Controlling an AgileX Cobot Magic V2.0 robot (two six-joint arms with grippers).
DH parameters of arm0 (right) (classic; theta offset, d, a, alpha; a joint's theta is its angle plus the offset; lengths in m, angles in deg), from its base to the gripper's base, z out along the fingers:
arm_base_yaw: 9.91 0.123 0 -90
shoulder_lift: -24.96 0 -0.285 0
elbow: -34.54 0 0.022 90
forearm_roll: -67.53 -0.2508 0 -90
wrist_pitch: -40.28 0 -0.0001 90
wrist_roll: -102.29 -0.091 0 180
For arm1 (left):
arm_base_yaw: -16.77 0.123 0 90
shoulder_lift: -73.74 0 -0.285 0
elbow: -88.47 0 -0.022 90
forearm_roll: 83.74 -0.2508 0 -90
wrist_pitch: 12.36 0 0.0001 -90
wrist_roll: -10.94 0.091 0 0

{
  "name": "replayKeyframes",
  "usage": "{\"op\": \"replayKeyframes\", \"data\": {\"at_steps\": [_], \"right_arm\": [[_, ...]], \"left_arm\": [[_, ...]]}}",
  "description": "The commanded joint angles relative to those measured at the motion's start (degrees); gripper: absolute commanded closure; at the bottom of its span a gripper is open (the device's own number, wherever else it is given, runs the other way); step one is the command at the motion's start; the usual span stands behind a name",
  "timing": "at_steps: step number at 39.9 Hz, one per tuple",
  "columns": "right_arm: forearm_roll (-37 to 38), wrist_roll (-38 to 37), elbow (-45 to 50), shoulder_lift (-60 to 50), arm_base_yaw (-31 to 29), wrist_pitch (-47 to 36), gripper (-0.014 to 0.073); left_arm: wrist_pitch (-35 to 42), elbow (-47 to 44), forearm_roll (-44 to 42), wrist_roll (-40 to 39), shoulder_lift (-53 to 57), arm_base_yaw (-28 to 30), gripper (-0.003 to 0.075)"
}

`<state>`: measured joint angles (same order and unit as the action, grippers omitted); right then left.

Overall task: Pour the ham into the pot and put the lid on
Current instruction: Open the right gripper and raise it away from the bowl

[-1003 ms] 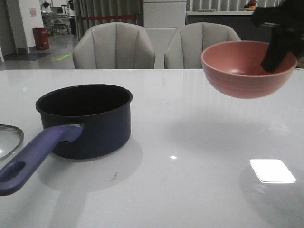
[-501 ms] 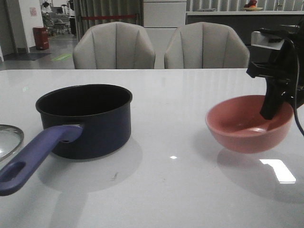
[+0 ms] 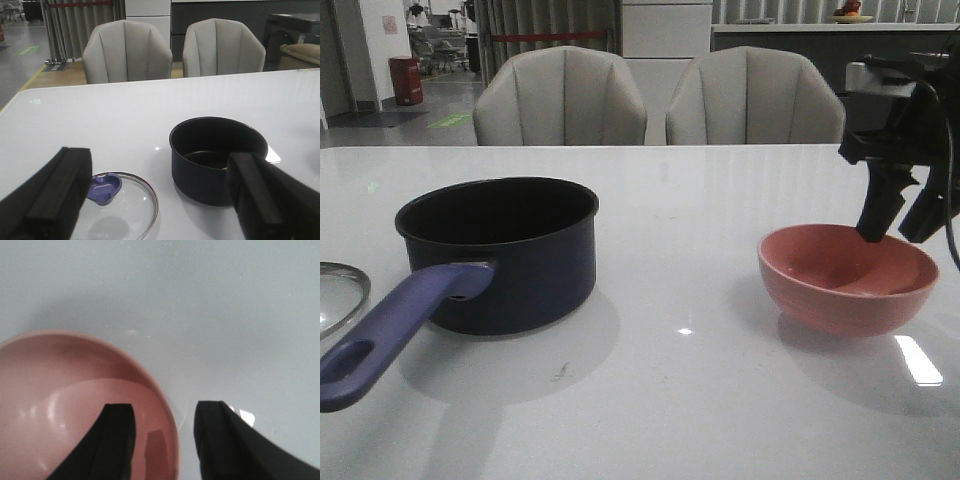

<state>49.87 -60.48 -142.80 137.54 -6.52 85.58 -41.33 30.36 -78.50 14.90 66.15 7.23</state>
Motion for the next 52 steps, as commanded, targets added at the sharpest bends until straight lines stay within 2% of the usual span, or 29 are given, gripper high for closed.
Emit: {"op": "replayKeyframes", "data": {"at_steps": [1, 11, 18, 28, 34, 46, 52], "right_arm": [[-0.2, 2.3, -1.8, -6.6, -0.3, -0.9, 0.0191], [-2.9, 4.1, 2.3, -18.3, -0.2, -4.0, 0.0191], [-5.4, 5.0, 11.6, -28.4, 1.8, -14.9, 0.0191], [-5.4, 5.0, 25.5, -41.1, 8.9, -29.9, 0.0191], [-4.6, 5.0, 31.9, -48.9, 11.5, -34.2, 0.0191], [-4.5, 5.0, 44.7, -71.6, 18.6, -42.3, 0.0193], [-4.5, 5.0, 52.0, -82.0, 19.8, -45.3, 0.0193]], "left_arm": [[4.2, 1.5, 0.7, 0.0, -0.4, -0.4, 0.0137], [4.2, 1.5, 0.7, 0.0, -0.4, -0.4, 0.0137], [4.2, 1.5, 0.7, 0.0, -0.4, -0.4, 0.0138], [4.6, 1.5, 0.7, 0.0, -0.4, -0.4, 0.0138], [4.6, 1.5, 0.7, 0.0, -0.4, -0.4, 0.0138], [4.6, 1.5, 0.7, 0.0, -0.4, -0.4, 0.0137], [4.6, 1.5, 0.7, 0.0, -0.4, -0.4, 0.0137]]}}
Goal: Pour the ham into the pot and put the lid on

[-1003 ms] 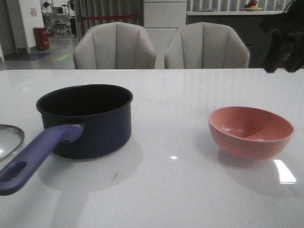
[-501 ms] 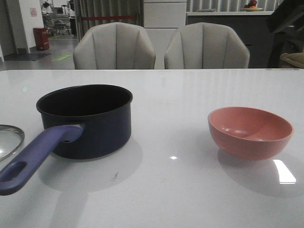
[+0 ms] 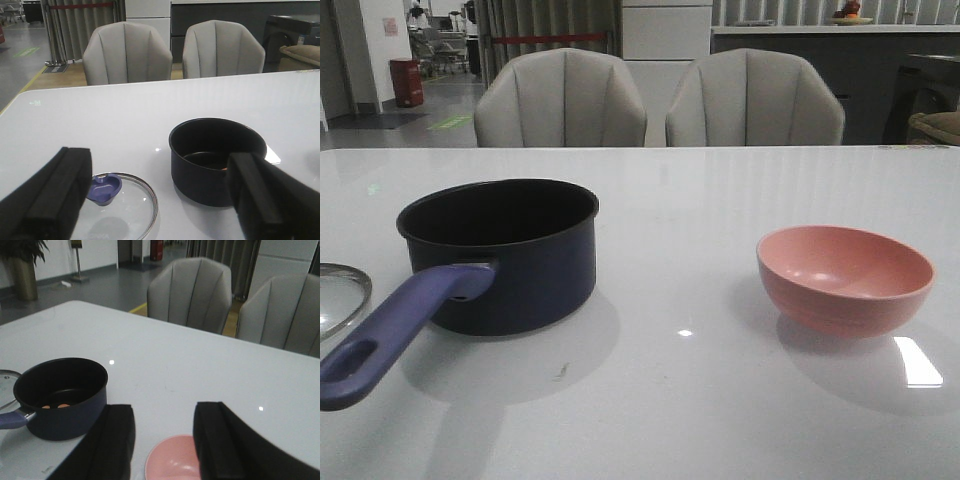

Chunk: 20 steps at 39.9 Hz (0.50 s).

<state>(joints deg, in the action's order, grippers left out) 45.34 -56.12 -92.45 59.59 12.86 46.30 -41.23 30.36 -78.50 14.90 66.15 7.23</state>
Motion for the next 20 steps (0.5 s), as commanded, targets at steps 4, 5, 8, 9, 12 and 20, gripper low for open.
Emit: {"op": "replayKeyframes", "data": {"at_steps": [4, 5, 8, 9, 12, 20], "right_arm": [[0.0, 0.7, 6.0, -9.1, 0.4, -6.5, 0.0193], [0.0, 0.7, 6.6, -9.8, 0.4, -6.0, 0.0193], [0.0, 0.7, 8.7, -11.1, 0.4, -6.0, 0.0193], [0.0, 0.7, 9.1, -11.2, 0.4, -6.0, 0.0193], [0.0, 0.7, 10.5, -11.2, 0.4, -6.0, 0.0193], [0.0, 0.6, 13.2, -11.2, 0.4, -4.5, 0.0366]], "left_arm": [[4.5, 1.5, 0.7, 0.0, -0.4, -0.4, 0.0138], [4.5, 1.5, 0.7, 0.0, -0.4, -0.4, 0.0138], [4.5, 1.5, 0.7, 0.0, -0.4, -0.4, 0.0137], [4.5, 1.5, 0.7, 0.0, -0.4, -0.4, 0.0138], [4.5, 1.5, 0.7, 0.0, -0.4, -0.4, 0.0138], [4.5, 1.5, 0.7, 0.0, -0.4, -0.4, 0.0138]]}}
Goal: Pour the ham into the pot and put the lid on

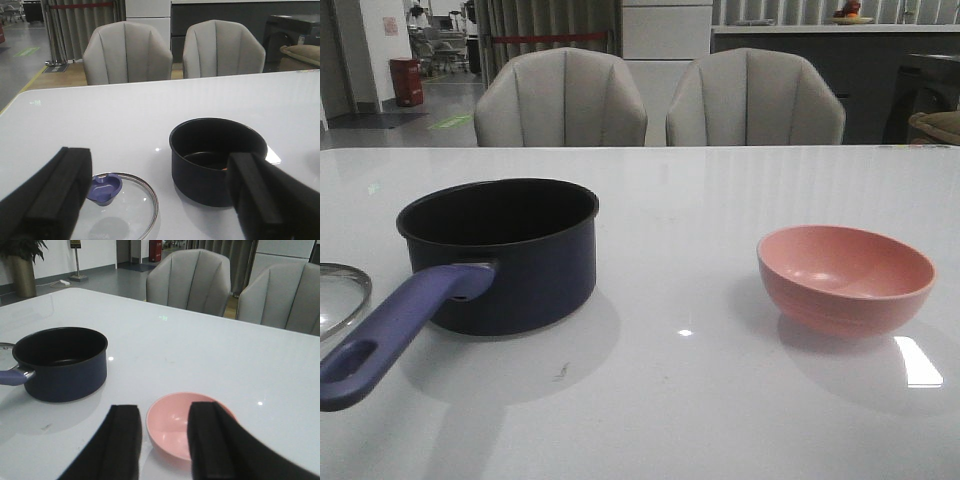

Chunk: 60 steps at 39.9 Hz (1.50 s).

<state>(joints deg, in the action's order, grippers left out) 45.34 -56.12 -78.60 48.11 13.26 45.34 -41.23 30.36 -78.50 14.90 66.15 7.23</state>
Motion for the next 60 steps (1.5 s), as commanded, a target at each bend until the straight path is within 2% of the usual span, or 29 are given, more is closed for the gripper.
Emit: {"op": "replayKeyframes", "data": {"at_steps": [1, 2, 3, 5, 18, 25, 38, 43, 51, 60], "right_arm": [[0.0, 0.6, -0.3, 0.3, 0.0, -3.5, 0.0419], [0.0, 0.6, -0.1, 0.3, 0.0, -3.5, 0.0459], [0.0, 0.6, 0.0, 0.3, 0.0, -3.6, 0.0462], [0.0, 0.6, 0.1, 0.3, 0.0, -3.6, 0.0440], [0.0, 0.6, 0.2, 0.3, 0.0, -3.6, 0.0446], [0.0, 0.6, 0.2, 0.3, 0.0, -3.6, 0.0446], [0.0, 0.6, 0.2, 0.3, 0.0, -3.6, 0.0446], [0.0, 0.6, 0.2, 0.3, 0.0, -3.6, 0.0446], [0.0, 0.6, 0.2, 0.3, 0.0, -3.6, 0.0446], [0.0, 0.6, 0.2, 0.3, 0.0, -3.6, 0.0446]], "left_arm": [[4.5, 1.5, 0.7, 0.0, -0.4, -0.4, 0.0137], [4.5, 1.5, 0.7, 0.0, -0.4, -0.4, 0.0138], [4.5, 1.5, 0.7, 0.0, -0.4, -0.4, 0.0138], [4.5, 1.5, 0.7, 0.0, -0.4, -0.4, 0.0137], [4.6, 1.8, -0.8, -0.3, -4.2, -0.3, 0.0137], [4.9, 4.8, -3.6, -10.2, -15.6, 1.9, 0.0134], [6.9, 16.3, -2.3, -10.9, -41.4, 7.5, 0.0133], [3.1, 21.7, -1.9, -10.9, -50.7, 8.8, 0.0133], [-8.3, 31.9, -5.2, -10.9, -65.2, 8.9, 0.0134], [-12.8, 41.1, -7.0, -10.9, -78.3, 8.9, 0.0134]]}}
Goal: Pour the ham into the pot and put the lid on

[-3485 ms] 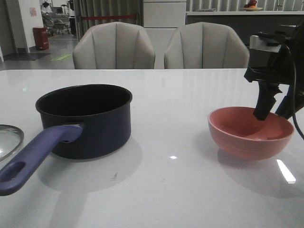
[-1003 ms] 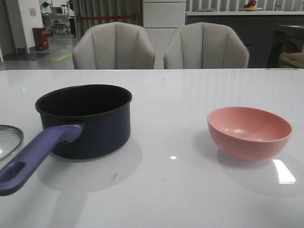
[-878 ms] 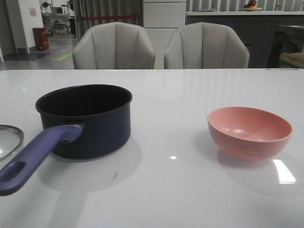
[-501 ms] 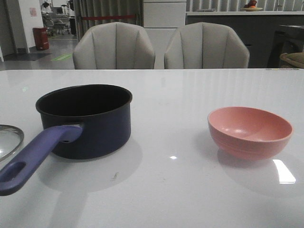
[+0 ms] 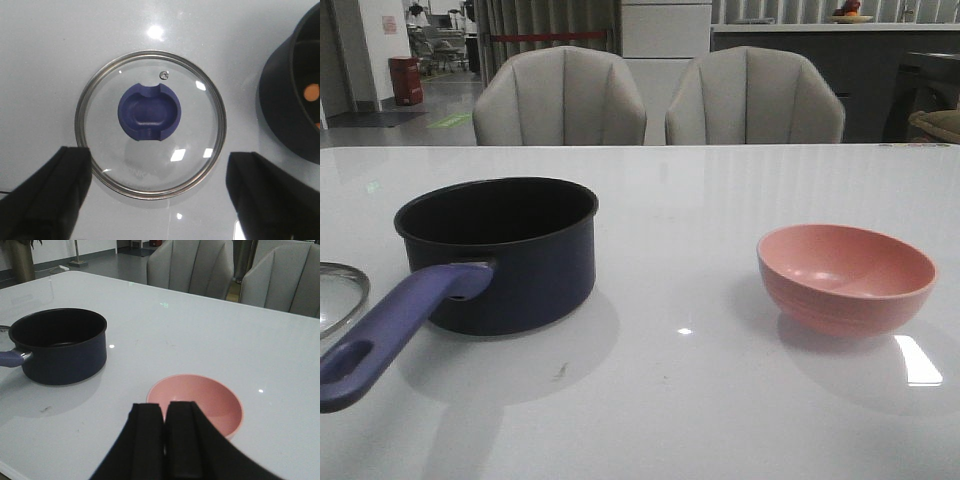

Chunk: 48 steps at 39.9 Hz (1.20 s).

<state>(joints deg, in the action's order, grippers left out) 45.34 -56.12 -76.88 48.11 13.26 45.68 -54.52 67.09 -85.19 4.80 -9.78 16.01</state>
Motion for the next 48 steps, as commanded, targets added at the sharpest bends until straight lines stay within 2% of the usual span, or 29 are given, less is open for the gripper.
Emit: {"op": "replayKeyframes", "data": {"at_steps": [1, 9, 15, 21, 25, 37, 41, 48], "right_arm": [[0.0, 0.6, -1.6, 0.3, 0.0, -3.9, 0.0446], [0.0, 0.6, -1.6, 0.3, 0.0, -3.9, 0.0446], [0.0, 0.6, -1.6, 0.3, 0.0, -3.9, 0.0446], [0.0, 0.6, -1.6, 0.3, 0.0, -3.9, 0.0446], [0.0, 0.6, -1.6, 0.3, 0.0, -3.9, 0.0446], [0.0, 0.6, -1.6, 0.3, 0.0, -3.9, 0.0446], [0.0, 0.6, -1.6, 0.3, 0.0, -3.9, 0.0446], [0.0, 0.6, -1.6, 0.3, 0.0, -3.9, 0.0446]], "left_arm": [[-0.1, 5.5, -0.2, -0.8, -3.9, 0.2, 0.0134], [-10.1, 13.8, 0.5, -0.7, -13.6, 0.2, 0.0134], [-12.3, 18.3, -0.6, -0.7, -17.8, 0.2, 0.0130], [-15.7, 21.5, -1.2, -0.7, -21.6, 0.2, 0.0077], [-17.8, 22.8, -1.7, -0.7, -23.8, 0.6, 0.0075], [-16.7, 23.1, 6.2, -0.3, -26.7, 4.8, 0.0083], [-16.7, 23.1, 9.4, 2.8, -27.4, 6.0, 0.0083], [-14.6, 23.1, 10.0, 3.9, -27.6, 5.9, 0.0084]]}}
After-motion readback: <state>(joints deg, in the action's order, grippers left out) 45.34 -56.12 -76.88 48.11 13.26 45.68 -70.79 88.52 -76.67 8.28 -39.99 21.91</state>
